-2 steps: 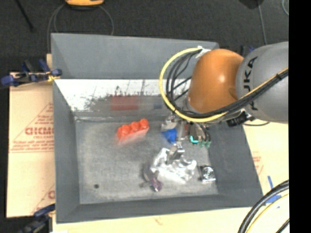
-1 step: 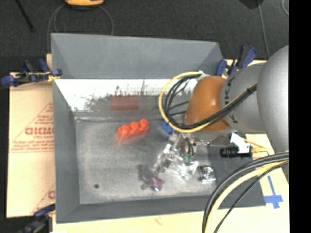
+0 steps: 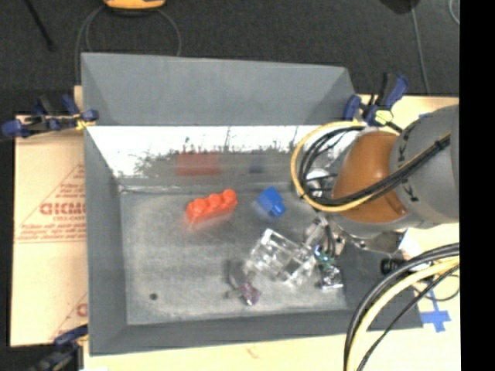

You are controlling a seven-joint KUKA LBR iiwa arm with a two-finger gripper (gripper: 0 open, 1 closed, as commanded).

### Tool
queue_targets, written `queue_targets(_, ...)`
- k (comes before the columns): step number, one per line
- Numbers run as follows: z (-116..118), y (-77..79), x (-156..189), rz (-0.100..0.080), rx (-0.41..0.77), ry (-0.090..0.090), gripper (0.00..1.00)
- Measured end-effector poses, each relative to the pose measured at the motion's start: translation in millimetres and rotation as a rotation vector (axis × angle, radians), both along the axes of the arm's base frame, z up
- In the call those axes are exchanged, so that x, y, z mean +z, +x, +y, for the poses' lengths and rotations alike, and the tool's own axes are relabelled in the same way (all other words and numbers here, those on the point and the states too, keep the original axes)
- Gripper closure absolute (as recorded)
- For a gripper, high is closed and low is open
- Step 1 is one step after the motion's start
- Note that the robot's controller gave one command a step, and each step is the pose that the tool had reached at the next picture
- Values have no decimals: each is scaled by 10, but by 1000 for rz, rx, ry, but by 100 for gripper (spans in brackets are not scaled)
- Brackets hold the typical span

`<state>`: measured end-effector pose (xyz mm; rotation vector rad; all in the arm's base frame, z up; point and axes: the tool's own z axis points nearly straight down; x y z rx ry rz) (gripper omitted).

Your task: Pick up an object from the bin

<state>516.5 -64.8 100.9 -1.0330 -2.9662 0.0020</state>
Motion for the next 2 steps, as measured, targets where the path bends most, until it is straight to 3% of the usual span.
queue_targets(1, 121, -78, -14, 5, -364, 2, 0)
queue_targets(2, -6, -180, -244, -3, -505, 7, 0)
